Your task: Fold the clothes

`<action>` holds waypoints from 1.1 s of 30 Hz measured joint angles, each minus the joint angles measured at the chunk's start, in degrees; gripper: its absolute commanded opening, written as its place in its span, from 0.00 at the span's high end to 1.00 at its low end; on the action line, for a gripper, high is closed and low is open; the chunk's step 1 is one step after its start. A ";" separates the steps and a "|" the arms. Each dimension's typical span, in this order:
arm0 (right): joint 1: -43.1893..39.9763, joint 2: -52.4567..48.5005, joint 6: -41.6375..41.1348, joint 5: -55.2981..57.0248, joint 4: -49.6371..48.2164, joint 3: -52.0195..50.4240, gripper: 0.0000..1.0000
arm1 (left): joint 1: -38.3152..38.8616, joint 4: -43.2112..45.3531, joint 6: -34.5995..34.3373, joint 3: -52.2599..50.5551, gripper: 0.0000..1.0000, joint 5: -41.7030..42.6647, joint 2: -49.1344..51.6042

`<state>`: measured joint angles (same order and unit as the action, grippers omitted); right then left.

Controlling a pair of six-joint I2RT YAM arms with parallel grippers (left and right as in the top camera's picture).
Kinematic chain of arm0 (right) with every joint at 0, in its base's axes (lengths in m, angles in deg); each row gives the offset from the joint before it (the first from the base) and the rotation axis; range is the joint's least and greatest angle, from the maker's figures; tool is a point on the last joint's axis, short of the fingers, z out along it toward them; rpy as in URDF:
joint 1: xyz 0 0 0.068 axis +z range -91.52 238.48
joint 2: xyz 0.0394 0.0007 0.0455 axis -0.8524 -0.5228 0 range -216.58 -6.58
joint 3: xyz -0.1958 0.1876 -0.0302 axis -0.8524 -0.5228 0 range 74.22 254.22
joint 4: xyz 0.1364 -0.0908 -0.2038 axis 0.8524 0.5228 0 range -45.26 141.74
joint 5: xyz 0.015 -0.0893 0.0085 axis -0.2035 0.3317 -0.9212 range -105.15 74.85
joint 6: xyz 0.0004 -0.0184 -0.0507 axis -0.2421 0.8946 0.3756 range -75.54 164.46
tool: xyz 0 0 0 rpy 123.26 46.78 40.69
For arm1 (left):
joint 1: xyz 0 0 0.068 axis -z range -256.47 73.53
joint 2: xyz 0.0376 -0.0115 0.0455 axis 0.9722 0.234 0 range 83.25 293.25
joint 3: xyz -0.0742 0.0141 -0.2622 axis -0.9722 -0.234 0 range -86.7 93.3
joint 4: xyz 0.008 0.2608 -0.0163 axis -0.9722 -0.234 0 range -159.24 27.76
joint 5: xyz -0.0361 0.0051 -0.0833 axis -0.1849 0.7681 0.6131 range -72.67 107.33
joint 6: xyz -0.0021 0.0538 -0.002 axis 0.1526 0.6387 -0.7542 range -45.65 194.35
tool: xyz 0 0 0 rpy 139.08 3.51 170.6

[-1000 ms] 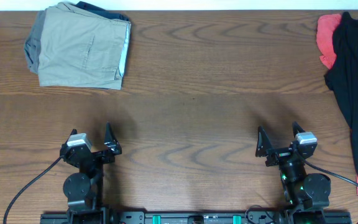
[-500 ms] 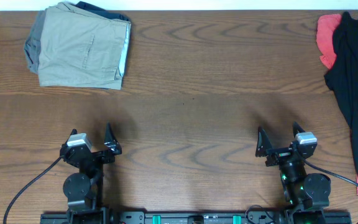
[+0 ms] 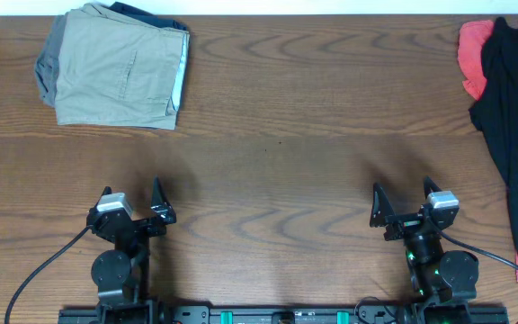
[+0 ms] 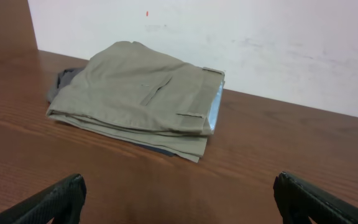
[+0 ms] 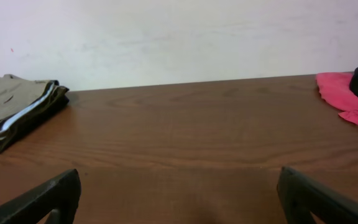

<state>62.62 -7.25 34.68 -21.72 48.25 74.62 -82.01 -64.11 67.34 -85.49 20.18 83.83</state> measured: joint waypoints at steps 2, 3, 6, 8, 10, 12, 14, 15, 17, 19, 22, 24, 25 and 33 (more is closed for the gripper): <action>0.00 -0.02 0.00 0.00 0.00 0.00 0.01 | 0.00 0.00 0.00 0.00 0.02 0.00 0.00; 0.00 0.00 0.00 0.00 0.00 0.00 0.01 | 0.00 0.00 0.00 0.00 0.02 0.00 0.00; 0.00 -0.02 0.00 0.00 0.00 0.00 0.01 | 0.00 0.00 0.00 -0.02 0.02 0.00 0.00; 0.00 -0.02 0.00 0.00 0.00 0.00 0.01 | 0.00 0.00 0.00 0.00 0.02 0.00 0.00; 0.00 -0.02 0.00 0.00 0.00 0.00 0.01 | 0.00 0.00 0.00 -0.02 0.02 0.00 0.00; 0.00 -0.02 -0.07 -0.09 -0.11 0.00 0.01 | 0.00 0.00 0.00 -0.02 0.02 0.00 0.00; 0.00 -0.02 -2.43 -1.53 -0.63 0.00 0.01 | 0.00 0.00 0.00 0.00 0.02 0.00 0.00; -0.04 0.00 -5.11 -3.52 -0.83 0.00 0.01 | 0.00 0.00 0.00 0.00 0.02 0.00 0.00; -0.04 -0.02 -12.02 -9.14 -0.96 0.00 0.01 | 0.00 0.00 0.00 -0.02 0.02 0.00 0.00; -0.04 0.00 -21.70 -16.70 -1.25 0.00 0.01 | 0.00 0.00 0.00 -0.02 0.02 -0.02 0.00; -0.04 -0.02 -33.79 -25.09 -1.22 0.00 0.01 | 0.00 0.00 0.00 0.00 0.02 0.00 0.00; -0.04 -0.02 -39.74 -28.41 -1.29 0.00 0.01 | 0.00 0.00 0.00 0.00 0.02 0.00 0.00; -0.04 -0.02 -42.84 -29.81 -1.51 0.00 0.01 | 0.00 0.00 0.00 0.00 0.02 0.00 0.00; -0.04 0.04 -51.23 -34.58 -19.54 0.09 0.01 | 0.00 -0.02 0.00 0.00 0.02 -0.02 0.00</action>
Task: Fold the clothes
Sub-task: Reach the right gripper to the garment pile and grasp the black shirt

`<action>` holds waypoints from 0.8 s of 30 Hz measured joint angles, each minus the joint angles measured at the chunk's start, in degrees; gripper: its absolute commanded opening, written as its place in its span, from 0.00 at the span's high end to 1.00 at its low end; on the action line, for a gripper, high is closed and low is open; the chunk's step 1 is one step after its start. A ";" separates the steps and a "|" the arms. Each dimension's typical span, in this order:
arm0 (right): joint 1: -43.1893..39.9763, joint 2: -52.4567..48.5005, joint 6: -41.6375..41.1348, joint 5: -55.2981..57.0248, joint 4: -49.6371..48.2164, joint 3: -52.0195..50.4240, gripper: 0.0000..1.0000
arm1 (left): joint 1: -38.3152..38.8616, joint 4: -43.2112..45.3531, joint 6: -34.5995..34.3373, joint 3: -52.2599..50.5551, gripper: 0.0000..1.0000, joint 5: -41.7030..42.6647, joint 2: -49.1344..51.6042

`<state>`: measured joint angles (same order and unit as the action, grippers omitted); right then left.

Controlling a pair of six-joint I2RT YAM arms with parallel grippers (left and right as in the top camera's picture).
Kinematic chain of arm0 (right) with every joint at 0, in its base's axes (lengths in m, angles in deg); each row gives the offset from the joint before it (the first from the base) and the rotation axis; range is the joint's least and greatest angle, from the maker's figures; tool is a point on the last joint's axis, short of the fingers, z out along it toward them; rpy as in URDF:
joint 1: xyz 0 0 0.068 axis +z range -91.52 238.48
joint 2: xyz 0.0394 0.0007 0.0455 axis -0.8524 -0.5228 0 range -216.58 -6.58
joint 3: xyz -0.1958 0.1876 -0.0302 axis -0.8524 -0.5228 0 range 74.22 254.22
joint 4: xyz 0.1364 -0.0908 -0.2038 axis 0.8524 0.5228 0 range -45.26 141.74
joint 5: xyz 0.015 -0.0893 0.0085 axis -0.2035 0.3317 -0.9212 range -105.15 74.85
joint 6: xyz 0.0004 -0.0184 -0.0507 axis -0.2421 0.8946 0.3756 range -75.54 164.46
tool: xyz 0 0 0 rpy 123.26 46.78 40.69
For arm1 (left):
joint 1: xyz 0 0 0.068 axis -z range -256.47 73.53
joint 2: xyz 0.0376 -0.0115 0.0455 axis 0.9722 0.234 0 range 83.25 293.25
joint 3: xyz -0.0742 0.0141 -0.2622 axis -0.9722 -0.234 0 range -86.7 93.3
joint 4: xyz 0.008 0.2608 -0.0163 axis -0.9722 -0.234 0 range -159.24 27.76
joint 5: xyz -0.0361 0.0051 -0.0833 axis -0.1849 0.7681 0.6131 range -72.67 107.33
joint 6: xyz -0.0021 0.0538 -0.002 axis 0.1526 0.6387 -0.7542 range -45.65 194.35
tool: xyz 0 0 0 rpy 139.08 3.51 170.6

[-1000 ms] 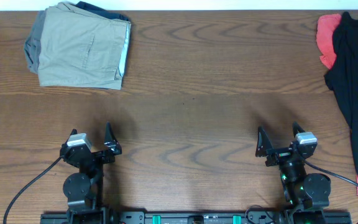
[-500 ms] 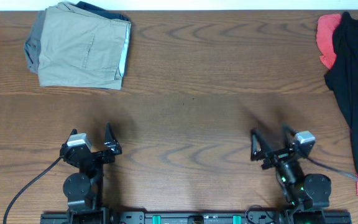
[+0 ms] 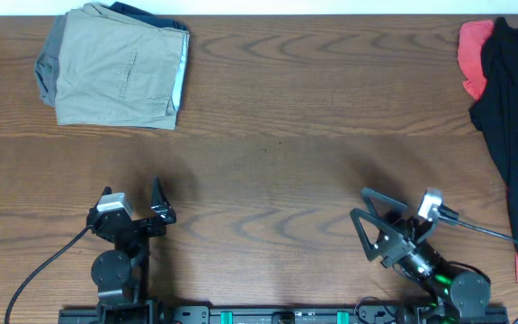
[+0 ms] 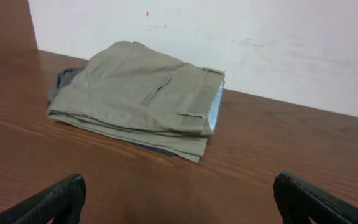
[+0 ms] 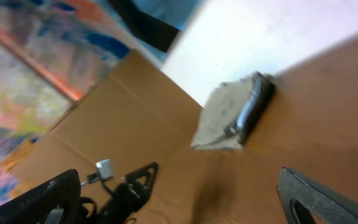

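A folded khaki pile (image 3: 115, 63) with dark cloth under it lies at the table's far left; it also shows in the left wrist view (image 4: 142, 99) and, tilted and blurred, in the right wrist view (image 5: 238, 115). A black garment (image 3: 515, 126) lies unfolded on a red one (image 3: 473, 49) at the far right edge. My left gripper (image 3: 133, 196) stands open near the front edge, nothing between its fingers (image 4: 55, 199). My right gripper (image 3: 363, 209) is open and empty too, rolled and turned toward the left; its fingers (image 5: 328, 199) frame the left arm (image 5: 129, 186).
The wooden table (image 3: 277, 135) runs between the two clothes piles. A white wall (image 4: 229, 37) stands behind the far edge. Cables trail from both arm bases at the front edge.
My right arm has rolled and swung to the left: its camera looked straight at the far wall, and now looks tilted across the table at the left arm and khaki pile. The left arm has not moved.
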<state>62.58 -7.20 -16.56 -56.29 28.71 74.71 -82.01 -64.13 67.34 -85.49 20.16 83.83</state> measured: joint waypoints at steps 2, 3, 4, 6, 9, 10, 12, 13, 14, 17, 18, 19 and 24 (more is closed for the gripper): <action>0.00 -0.02 -0.02 0.44 -0.79 0.28 0.01 | 0.00 0.00 0.00 0.00 0.02 0.00 0.00; 0.00 -0.20 0.28 0.92 -0.68 0.55 0.01 | 0.00 0.00 0.02 0.00 0.02 0.00 0.00; 0.00 -0.55 1.07 1.42 -0.44 0.94 0.01 | 0.00 0.00 0.00 0.00 0.02 0.00 0.00; 0.00 -2.14 3.61 2.62 1.68 2.82 0.01 | 0.00 0.00 0.02 0.00 0.02 0.00 0.00; -0.48 -7.54 10.32 5.92 8.76 9.11 0.01 | 0.00 0.02 0.02 0.00 0.02 0.00 0.00; -0.63 -9.60 12.59 7.19 11.10 11.41 0.01 | 0.00 0.00 0.02 0.00 0.02 0.00 0.00; -1.22 -15.52 18.78 11.06 16.94 17.62 0.01 | 0.00 0.02 0.02 0.00 0.02 0.00 0.00; -1.44 -18.99 21.73 13.49 19.45 21.07 0.01 | 0.00 0.00 0.00 0.00 0.02 0.00 0.00; -1.53 -22.05 24.33 15.91 21.53 24.04 0.01 | 0.00 0.00 0.02 0.00 0.02 0.00 0.00; -1.62 -32.63 30.91 24.65 28.15 33.99 0.01 | 0.00 0.00 0.00 0.00 0.02 0.00 0.02; -1.62 -36.70 32.72 28.06 29.86 37.55 0.01 | 0.00 0.00 0.02 0.00 0.02 -0.02 0.00; -1.62 -40.63 34.25 31.30 31.74 40.98 0.01 | 0.00 0.00 0.00 0.00 0.02 0.00 0.02; -3.15 -61.90 41.40 45.48 41.33 60.00 0.01 | 0.00 0.00 0.02 0.00 0.02 -0.04 0.00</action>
<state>59.43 -69.10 24.84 -10.81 70.04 134.71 -82.01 -64.13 67.36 -85.49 20.11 83.83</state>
